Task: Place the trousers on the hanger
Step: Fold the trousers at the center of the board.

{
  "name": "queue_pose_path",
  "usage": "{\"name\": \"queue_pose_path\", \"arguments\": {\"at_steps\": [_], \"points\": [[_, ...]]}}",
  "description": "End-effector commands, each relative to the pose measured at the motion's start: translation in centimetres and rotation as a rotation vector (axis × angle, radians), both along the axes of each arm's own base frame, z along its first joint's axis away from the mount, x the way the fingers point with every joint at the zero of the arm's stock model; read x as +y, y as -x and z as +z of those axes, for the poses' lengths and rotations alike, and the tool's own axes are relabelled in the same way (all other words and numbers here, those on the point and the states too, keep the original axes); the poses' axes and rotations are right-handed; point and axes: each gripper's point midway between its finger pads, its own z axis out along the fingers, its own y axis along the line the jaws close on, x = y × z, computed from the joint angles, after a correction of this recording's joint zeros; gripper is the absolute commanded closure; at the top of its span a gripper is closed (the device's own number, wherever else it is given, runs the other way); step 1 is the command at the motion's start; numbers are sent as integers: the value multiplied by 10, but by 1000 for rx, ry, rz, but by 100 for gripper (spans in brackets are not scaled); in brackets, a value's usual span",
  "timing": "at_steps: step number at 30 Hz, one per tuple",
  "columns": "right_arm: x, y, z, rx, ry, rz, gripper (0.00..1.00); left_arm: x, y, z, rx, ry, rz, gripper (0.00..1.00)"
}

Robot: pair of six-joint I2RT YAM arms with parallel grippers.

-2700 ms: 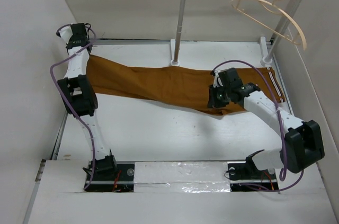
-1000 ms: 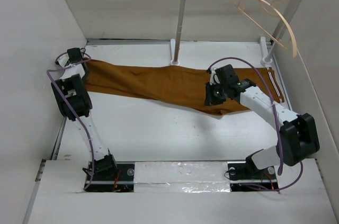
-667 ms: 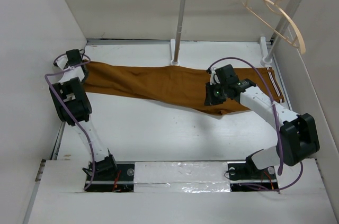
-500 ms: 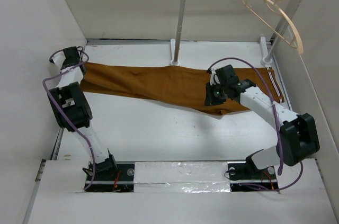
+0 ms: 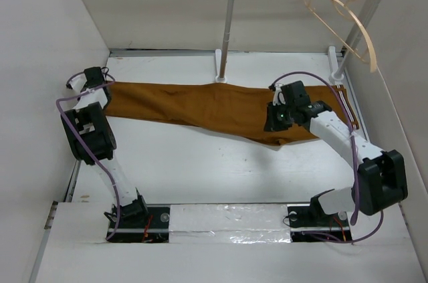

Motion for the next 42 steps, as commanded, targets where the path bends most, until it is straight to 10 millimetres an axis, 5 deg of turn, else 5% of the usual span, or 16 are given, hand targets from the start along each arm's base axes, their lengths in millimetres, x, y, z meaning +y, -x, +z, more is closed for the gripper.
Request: {"name": "queue_pose_path", "arguments": {"at_steps": [1,7,10,14,15,25,35,42], "points": [[-16,-15,20,-76,-1,-50,80,1,15,-5,55,-12,9,72],[-37,-17,26,-84,-7,-125,78,-4,27,-19,69,28,2,43],[-58,-14,27,-78,2,-231,62,-7,24,-19,66,46,-11,43],[-116,-10,24,-66,-1,-494,49,-7,24,-15,66,40,-23,46],[-147,-6,18,-44,-17,-619,49,-7,24,-14,68,37,-25,46],[-247,4,1,29,-64,-1122,37,-26,42,-31,67,120,-14,43],[-307,-1,-31,-50,-260,-1396,35,-30,24,-30,26,170,-11,43],[-309,-11,-80,70,-348,-1446,35,-25,19,-42,47,164,0,57]]}}
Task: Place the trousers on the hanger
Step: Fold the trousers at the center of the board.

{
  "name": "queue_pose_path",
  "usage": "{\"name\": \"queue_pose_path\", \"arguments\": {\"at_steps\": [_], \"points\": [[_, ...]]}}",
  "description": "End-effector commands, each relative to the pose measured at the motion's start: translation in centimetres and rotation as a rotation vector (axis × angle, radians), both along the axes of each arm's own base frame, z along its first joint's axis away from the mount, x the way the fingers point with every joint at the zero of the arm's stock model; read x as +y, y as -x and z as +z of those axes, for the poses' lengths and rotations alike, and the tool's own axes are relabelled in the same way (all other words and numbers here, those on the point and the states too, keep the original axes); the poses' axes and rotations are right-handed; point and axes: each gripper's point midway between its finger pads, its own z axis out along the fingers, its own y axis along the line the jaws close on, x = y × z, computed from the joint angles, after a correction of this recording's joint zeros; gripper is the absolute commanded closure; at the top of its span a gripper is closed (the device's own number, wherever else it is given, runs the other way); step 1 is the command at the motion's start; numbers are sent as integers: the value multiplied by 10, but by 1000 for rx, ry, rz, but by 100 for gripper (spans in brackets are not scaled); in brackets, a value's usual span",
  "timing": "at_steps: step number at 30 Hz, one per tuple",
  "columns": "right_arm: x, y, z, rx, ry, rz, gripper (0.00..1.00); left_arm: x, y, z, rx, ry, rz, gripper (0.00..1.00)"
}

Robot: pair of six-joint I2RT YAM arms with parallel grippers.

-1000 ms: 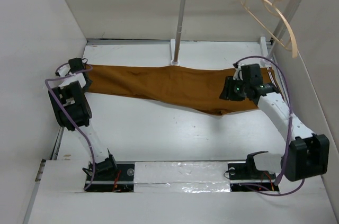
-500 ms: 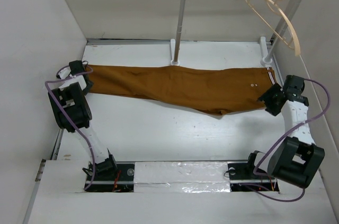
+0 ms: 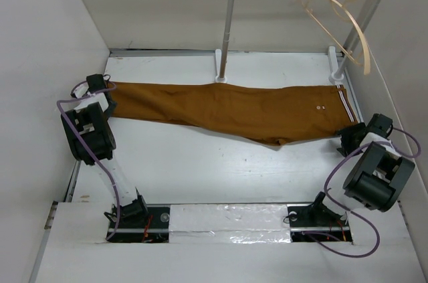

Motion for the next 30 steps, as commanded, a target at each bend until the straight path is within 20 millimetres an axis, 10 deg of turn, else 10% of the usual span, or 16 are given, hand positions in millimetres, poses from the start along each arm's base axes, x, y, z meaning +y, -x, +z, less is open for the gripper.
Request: {"name": "queue_pose_path", "arguments": {"at_steps": [1,11,17,20,30], "points": [[-13,-24,3,-109,10,-44,35,-2,-1,-8,15,29,13,62],[-32,-53,7,-158,20,-57,62,11,-16,5,-21,-37,-3,100],[-37,-61,4,-153,11,-54,100,17,-29,19,-62,-63,-1,100],[-37,-54,13,-155,52,-36,100,25,-32,31,-67,-103,7,100],[-40,-16,124,-262,297,-45,100,36,-24,74,-163,-107,7,100]]}}
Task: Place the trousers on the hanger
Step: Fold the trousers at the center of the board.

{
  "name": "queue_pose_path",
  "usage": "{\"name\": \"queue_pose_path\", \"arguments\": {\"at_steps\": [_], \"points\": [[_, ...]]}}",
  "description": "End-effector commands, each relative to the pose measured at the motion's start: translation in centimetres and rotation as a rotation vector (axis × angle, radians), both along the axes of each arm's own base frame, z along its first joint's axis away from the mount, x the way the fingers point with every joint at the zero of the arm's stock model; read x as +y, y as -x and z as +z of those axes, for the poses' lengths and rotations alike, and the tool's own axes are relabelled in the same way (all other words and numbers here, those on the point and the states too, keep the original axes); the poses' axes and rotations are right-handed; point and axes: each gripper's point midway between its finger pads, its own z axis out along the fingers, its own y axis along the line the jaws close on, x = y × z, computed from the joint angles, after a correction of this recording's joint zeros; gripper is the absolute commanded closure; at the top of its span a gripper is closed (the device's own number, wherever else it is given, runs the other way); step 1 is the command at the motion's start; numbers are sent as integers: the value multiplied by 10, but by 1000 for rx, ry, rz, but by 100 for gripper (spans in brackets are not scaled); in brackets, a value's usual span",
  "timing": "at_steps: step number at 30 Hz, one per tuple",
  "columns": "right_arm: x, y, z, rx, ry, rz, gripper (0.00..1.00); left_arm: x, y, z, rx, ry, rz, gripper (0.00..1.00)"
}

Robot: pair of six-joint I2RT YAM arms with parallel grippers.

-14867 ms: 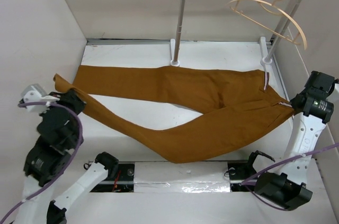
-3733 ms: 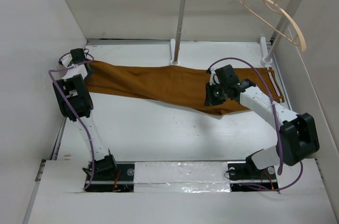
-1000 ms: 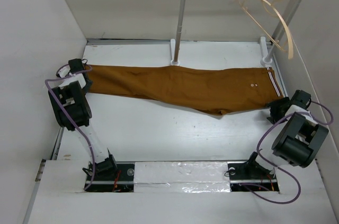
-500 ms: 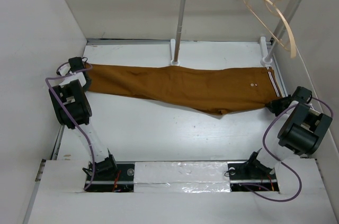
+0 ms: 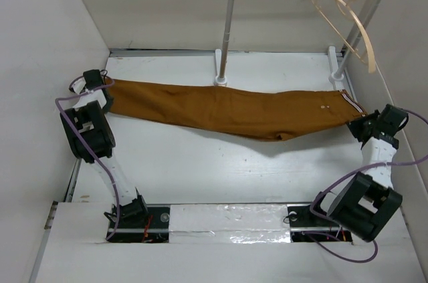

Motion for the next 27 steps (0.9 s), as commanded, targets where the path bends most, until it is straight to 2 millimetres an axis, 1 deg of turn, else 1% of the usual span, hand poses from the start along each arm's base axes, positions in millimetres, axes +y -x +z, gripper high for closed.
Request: {"name": "queue_pose_path", "arguments": {"at_steps": [1,2,3,4,6,7,8,9,10,11,12,13,14,15,16,17,19,20,21,23,24,25,26,27], "points": [[-24,13,40,-14,128,-74,100,28,2,67,-132,-98,53,100],[-24,15,56,-50,156,-77,100,24,9,68,-135,-94,52,100],[-26,15,66,-69,179,-89,100,21,11,75,-155,-90,51,100],[-24,18,71,-65,180,-92,100,17,15,97,-206,-93,55,100],[-20,22,85,-65,178,-84,100,7,29,105,-230,-71,55,100],[-17,24,100,-72,184,-74,100,2,35,126,-282,-71,62,100],[-15,23,108,-80,194,-67,100,-5,46,120,-275,-53,57,100],[-14,24,115,-77,214,-74,100,-9,53,123,-287,-51,63,100],[-7,22,124,-80,222,-55,100,-13,63,139,-334,-63,68,100],[-8,23,121,-71,219,-55,100,-18,81,119,-295,-58,84,100],[-7,22,115,-49,217,-58,100,-20,94,122,-309,-73,96,100],[-8,23,107,-35,207,-63,100,-21,103,115,-302,-82,112,100],[-5,28,81,15,176,-66,100,-22,125,86,-236,-88,144,100],[-7,33,65,49,173,-81,100,-22,135,78,-220,-96,166,100],[-8,37,54,58,170,-103,100,-19,145,74,-211,-121,200,100],[-1,49,18,119,128,-112,100,-19,156,61,-175,-126,215,100],[-1,59,-7,163,105,-151,100,-14,165,55,-136,-152,250,100],[-1,64,-18,184,85,-163,100,-11,162,61,-139,-160,258,100],[-2,72,-32,209,62,-177,100,-10,160,59,-126,-159,262,100],[0,80,-44,258,41,-177,100,-5,161,62,-104,-173,281,100],[-3,82,-44,269,53,-186,100,-4,162,58,-86,-173,288,100],[-5,83,-43,278,68,-177,100,-2,166,58,-74,-187,304,76],[-5,83,-41,285,73,-174,100,-2,166,58,-72,-189,301,61],[-6,83,-40,287,79,-169,100,-2,164,62,-86,-190,298,48]]}}
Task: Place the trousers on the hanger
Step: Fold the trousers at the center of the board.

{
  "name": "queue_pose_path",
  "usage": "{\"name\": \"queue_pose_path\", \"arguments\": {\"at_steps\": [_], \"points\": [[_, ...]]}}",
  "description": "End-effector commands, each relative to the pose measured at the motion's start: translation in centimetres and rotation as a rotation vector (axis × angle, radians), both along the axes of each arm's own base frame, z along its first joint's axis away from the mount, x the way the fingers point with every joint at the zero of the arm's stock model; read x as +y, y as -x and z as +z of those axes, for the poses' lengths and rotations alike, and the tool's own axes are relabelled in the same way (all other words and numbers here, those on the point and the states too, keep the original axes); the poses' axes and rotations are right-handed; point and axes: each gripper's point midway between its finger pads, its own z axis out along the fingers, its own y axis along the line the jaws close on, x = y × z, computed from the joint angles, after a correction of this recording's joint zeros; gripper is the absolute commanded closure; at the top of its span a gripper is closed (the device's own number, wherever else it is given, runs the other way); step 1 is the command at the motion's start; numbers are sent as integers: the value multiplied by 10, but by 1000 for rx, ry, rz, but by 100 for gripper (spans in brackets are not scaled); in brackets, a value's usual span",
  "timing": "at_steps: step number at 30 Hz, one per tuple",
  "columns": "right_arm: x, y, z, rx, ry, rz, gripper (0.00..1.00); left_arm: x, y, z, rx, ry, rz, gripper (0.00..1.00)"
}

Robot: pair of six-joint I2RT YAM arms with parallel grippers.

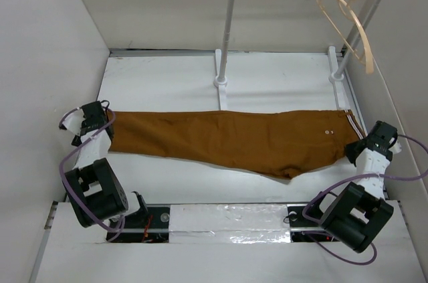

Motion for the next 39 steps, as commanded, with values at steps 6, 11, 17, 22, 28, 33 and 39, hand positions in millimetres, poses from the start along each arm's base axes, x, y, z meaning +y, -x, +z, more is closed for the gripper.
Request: {"name": "queue_pose_path", "arguments": {"at_steps": [6,11,17,22,28,33,39], "points": [[-23,-2,-2,16,53,-7,7,-50,-83,100,-309,13,-261,35],[-23,1,-19,-15,-3,-34,6,-182,-116,145,-385,26,-678,84],[-37,2,-29,-61,-32,-96,13,-332,-70,115,-365,208,-1060,100],[-46,-15,-23,-108,-11,-44,72,-396,-18,68,-249,285,-1214,100],[18,-46,18,-252,85,325,100,-408,15,19,-120,293,-1248,100],[125,-50,58,-342,92,671,100,-395,18,6,-69,234,-1252,100],[185,-17,88,-391,58,830,100,-382,24,-18,34,181,-1251,100]]}}
